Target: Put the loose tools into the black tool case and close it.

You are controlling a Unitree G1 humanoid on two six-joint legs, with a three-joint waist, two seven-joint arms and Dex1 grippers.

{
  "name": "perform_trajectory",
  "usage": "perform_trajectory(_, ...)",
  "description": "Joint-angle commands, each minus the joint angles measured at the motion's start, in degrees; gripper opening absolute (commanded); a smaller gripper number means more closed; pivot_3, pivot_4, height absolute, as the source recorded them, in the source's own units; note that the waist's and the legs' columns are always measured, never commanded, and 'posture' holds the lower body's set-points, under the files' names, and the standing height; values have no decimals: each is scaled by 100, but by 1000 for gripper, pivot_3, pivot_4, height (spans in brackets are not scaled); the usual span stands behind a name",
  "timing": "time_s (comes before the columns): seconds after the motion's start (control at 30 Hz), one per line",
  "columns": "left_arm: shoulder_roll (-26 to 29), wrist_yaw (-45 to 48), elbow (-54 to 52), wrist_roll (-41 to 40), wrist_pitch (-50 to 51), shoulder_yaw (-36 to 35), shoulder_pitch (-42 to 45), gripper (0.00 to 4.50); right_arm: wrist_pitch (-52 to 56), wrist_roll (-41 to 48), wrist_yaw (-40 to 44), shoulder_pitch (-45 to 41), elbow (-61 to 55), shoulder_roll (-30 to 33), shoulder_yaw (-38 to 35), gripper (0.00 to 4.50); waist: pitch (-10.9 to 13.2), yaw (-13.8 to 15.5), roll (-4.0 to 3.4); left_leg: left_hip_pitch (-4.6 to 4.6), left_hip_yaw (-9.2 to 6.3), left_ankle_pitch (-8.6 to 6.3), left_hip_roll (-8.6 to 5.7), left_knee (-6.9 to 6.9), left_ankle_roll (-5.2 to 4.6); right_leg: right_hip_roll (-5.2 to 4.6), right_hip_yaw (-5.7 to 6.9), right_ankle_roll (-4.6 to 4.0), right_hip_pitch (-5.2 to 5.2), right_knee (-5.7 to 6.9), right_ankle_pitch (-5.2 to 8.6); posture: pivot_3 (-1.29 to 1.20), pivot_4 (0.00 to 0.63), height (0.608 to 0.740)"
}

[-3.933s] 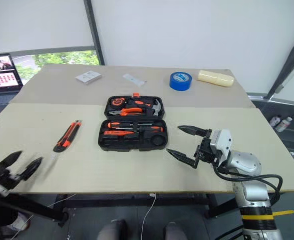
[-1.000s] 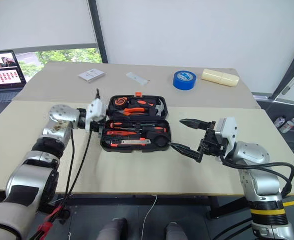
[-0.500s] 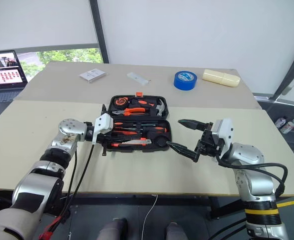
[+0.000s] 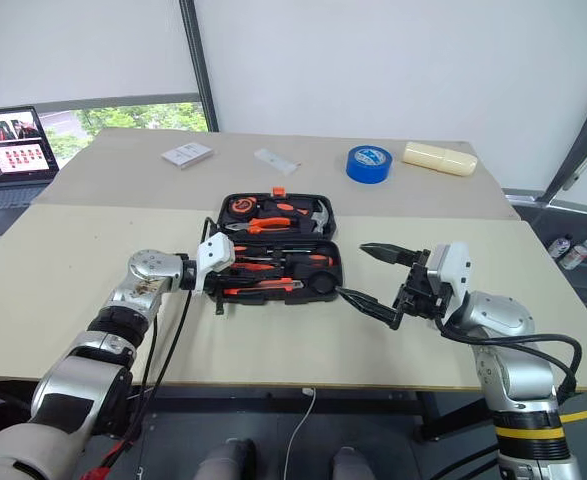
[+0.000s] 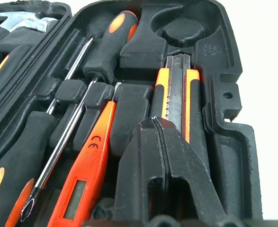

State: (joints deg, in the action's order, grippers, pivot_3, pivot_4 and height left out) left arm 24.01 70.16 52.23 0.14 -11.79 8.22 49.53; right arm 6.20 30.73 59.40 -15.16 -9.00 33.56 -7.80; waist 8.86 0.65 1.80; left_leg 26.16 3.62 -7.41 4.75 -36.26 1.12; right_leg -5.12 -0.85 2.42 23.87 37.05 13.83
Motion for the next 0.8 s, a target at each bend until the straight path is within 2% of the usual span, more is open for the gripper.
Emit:
perform_trajectory(0.03, -65, 85, 29, 48, 232, 125, -383, 30, -6, 108, -127, 47, -259, 71, -239, 4500, -2, 0, -1, 0, 0, 0, 0, 1, 0, 0, 0, 1, 0, 0, 1, 0, 150, 740)
perform_trajectory(0.1, -164, 10, -127, -438, 180, -316, -363, 30, -45, 83, -223, 192, -345, 99, -364, 4500, -3, 0, -2, 0, 0, 0, 0, 1, 0, 0, 0, 1, 0, -1, 1, 0, 150, 740)
perform_trajectory(0.13, -161, 218, -317, -853, 70, -628, -384, 531, -78, 57, -289, 408, -427, 158, -545, 4500, -2, 2, -2, 0, 0, 0, -1, 1, 0, -1, 0, 1, 0, -2, 1, 0, 150, 740)
perform_trajectory(0.17, -150, 397, -568, -1279, 56, -949, -427, 748, -112, 27, -345, 654, -508, 211, -742, 4500, -2, 9, -2, 2, 0, 0, -2, 2, 0, -2, 0, 0, 3, -2, 1, 0, 150, 740)
perform_trajectory(0.23, 0, 784, -1088, -1809, 142, -1287, -613, 1493, -192, -65, -423, 1144, -630, 317, -1095, 4500, 1, 9, 4, 15, 0, -1, -3, 8, -1, -3, 0, -4, 14, -4, 1, 0, 150, 740)
perform_trajectory(0.33, 307, 875, -1965, -2106, 408, -1477, -1074, 2621, -255, -68, -526, 1852, -713, 384, -1606, 4500, 2, -4, 5, 22, 0, -1, -4, 20, -1, -2, 0, -6, 24, -5, 1, 0, 150, 740)
perform_trajectory(0.5, 917, 923, -3546, -2472, 962, -1675, -2395, 4463, -404, -409, -789, 3105, -468, 339, -2436, 4500, -2, -30, -3, -7, 0, -1, -2, 30, 0, -3, -2, -11, 6, -6, 11, 0, 150, 740)
perform_trajectory(0.6, 1188, 1104, -4169, -2732, 1277, -1714, -3074, 4463, -500, -510, -849, 3566, -215, 273, -2650, 4500, -2, -31, -3, -11, 2, -2, -1, 29, 1, -7, -2, -7, 6, -7, 31, 0, 150, 740)
perform_trajectory(0.67, 1248, 1096, -4479, -2966, 1523, -1797, -3422, 4463, -547, -599, -848, 3754, -63, 284, -2677, 4500, -2, -25, -3, -11, 3, -26, 0, 28, 41, -10, 0, -23, 7, -9, 48, 0, 150, 740)
perform_trajectory(0.8, 1259, 1101, -5031, -3247, 1713, -1780, -3788, 4463, -244, -624, -787, 3625, -161, 621, -2475, 4500, -1, -22, -4, -20, 4, -29, -1, 27, 45, -17, 2, -25, 15, -12, 46, 0, 150, 740)
